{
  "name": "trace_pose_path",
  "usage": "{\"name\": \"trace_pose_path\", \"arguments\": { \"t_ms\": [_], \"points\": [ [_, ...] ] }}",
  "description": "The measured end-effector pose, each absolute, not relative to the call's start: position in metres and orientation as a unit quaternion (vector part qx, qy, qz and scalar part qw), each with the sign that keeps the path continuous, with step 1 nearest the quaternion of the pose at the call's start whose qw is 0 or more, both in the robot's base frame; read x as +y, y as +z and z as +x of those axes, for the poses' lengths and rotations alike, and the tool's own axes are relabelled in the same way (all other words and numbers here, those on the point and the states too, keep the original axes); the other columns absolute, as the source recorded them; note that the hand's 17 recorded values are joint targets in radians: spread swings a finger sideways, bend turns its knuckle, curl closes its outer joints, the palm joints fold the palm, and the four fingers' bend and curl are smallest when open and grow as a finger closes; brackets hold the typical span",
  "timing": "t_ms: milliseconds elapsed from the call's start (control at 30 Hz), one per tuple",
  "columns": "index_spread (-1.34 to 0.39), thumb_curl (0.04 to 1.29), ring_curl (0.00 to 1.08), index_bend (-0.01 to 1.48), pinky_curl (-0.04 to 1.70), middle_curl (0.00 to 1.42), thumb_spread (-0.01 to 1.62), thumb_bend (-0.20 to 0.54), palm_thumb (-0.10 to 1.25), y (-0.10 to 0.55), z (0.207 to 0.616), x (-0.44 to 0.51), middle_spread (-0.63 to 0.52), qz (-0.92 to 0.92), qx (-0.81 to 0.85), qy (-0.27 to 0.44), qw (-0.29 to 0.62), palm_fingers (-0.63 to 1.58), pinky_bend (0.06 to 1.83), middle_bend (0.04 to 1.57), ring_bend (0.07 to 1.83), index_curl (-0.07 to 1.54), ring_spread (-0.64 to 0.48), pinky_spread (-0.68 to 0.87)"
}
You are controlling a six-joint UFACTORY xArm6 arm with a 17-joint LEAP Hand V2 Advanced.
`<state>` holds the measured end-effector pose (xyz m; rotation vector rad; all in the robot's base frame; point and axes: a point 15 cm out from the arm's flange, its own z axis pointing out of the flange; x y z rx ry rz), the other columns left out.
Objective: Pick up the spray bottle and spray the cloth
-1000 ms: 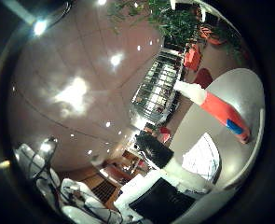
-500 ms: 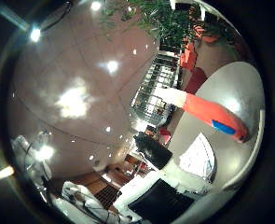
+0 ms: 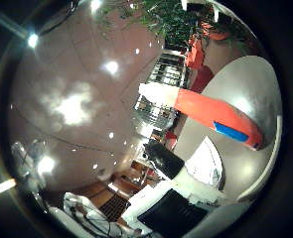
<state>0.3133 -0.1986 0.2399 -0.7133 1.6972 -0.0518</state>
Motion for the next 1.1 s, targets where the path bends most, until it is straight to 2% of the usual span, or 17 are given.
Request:
{"name": "trace_pose_path", "arguments": {
  "t_ms": [267, 433, 667, 833, 867, 900, 1000, 1100],
  "points": [
    [-0.14, 0.31, 0.31, 0.16, 0.28, 0.41, 1.11, -0.022, 0.56, 0.237, 0.335, -0.196, 0.09, -0.326, 0.736, -0.016, 0.593, 0.21, 0.48, 0.38, 0.63, 0.31, 0.11, 0.40],
    [-0.14, 0.31, 0.31, 0.17, 0.27, 0.42, 1.11, -0.020, 0.57, 0.238, 0.364, -0.170, 0.07, -0.336, 0.727, 0.009, 0.599, 0.25, 0.46, 0.41, 0.64, 0.31, 0.11, 0.41],
    [-0.16, 0.33, 0.33, 0.18, 0.25, 0.45, 1.11, -0.008, 0.63, 0.235, 0.388, -0.133, 0.00, -0.360, 0.723, 0.046, 0.588, 0.45, 0.46, 0.49, 0.74, 0.33, 0.03, 0.35],
    [-0.24, 0.39, 0.37, 0.20, 0.24, 0.50, 1.11, 0.028, 0.86, 0.235, 0.397, -0.122, -0.11, -0.346, 0.726, 0.067, 0.590, 0.82, 0.61, 0.62, 0.88, 0.37, -0.12, 0.14],
    [-0.27, 0.40, 0.38, 0.22, 0.26, 0.52, 1.13, 0.039, 0.91, 0.235, 0.398, -0.120, -0.13, -0.344, 0.725, 0.068, 0.592, 1.01, 0.71, 0.65, 0.91, 0.38, -0.17, 0.02],
    [-0.29, 0.41, 0.39, 0.23, 0.27, 0.53, 1.14, 0.040, 0.94, 0.236, 0.400, -0.119, -0.14, -0.342, 0.725, 0.069, 0.594, 1.06, 0.74, 0.66, 0.92, 0.40, -0.18, -0.05],
    [-0.33, 0.41, 0.44, 0.37, 0.32, 0.56, 1.19, 0.023, 0.98, 0.234, 0.402, -0.118, -0.16, -0.339, 0.725, 0.074, 0.595, 1.23, 0.88, 0.72, 1.01, 0.49, -0.21, -0.25],
    [-0.32, 0.41, 0.47, 0.56, 0.36, 0.60, 1.23, 0.003, 1.00, 0.235, 0.403, -0.116, -0.15, -0.340, 0.724, 0.075, 0.595, 1.34, 0.95, 0.88, 1.09, 0.58, -0.19, -0.34]
  ]
}}
